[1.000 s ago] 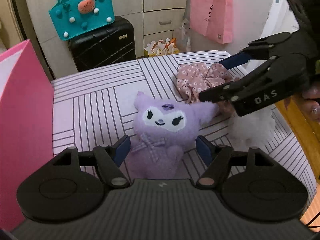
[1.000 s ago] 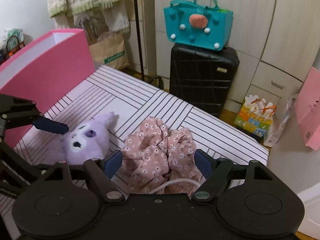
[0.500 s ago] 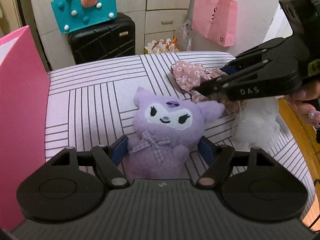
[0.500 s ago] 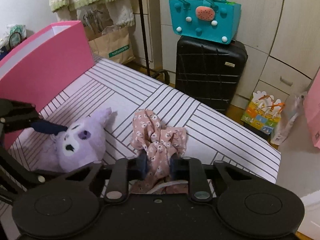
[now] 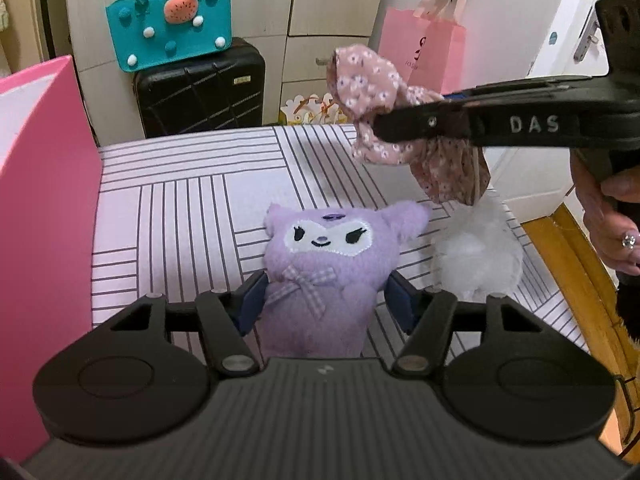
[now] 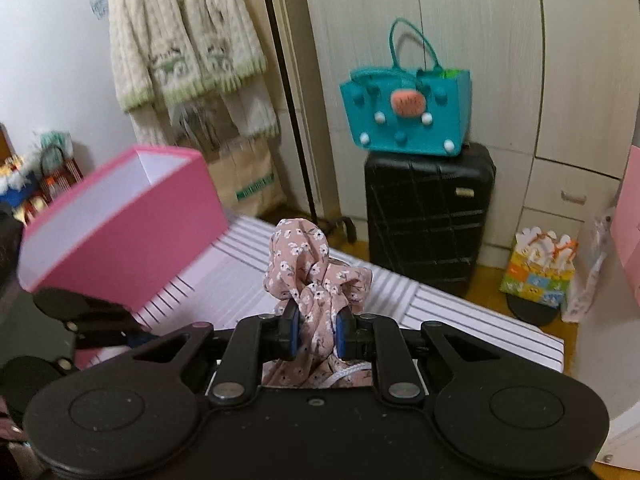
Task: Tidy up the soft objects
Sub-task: 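Grasp the purple plush with the left tool while the right tool grasps the pink floral cloth, then lift and carry the purple plush and floral cloth over the pink box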
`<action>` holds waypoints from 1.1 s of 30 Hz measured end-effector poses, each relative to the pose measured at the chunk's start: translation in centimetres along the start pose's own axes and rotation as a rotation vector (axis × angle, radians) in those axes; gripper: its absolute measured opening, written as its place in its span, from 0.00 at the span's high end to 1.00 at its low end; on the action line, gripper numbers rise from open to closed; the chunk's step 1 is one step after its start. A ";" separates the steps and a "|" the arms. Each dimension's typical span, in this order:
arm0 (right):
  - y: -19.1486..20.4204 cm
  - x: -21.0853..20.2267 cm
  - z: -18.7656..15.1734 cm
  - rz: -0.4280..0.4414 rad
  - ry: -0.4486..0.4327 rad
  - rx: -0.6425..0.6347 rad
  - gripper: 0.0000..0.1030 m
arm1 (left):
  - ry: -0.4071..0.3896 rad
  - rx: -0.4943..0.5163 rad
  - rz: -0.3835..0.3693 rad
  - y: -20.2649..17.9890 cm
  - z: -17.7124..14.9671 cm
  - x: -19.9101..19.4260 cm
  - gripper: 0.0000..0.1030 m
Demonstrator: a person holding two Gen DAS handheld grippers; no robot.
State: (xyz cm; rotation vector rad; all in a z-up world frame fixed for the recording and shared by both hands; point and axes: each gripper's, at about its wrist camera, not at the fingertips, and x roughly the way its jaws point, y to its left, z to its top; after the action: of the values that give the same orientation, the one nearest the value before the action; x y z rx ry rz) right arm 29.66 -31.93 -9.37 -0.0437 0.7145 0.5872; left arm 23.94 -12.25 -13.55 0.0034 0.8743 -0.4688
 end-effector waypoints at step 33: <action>5.6 -6.8 -5.9 -0.025 0.135 0.132 0.81 | -0.093 0.153 0.013 -1.2 -3.5 -9.5 0.60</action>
State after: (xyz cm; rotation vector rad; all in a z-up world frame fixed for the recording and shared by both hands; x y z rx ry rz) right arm 19.13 -31.96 -8.68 0.0305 0.8814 0.5159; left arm 15.68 -8.91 -8.56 0.1261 0.7449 -0.5186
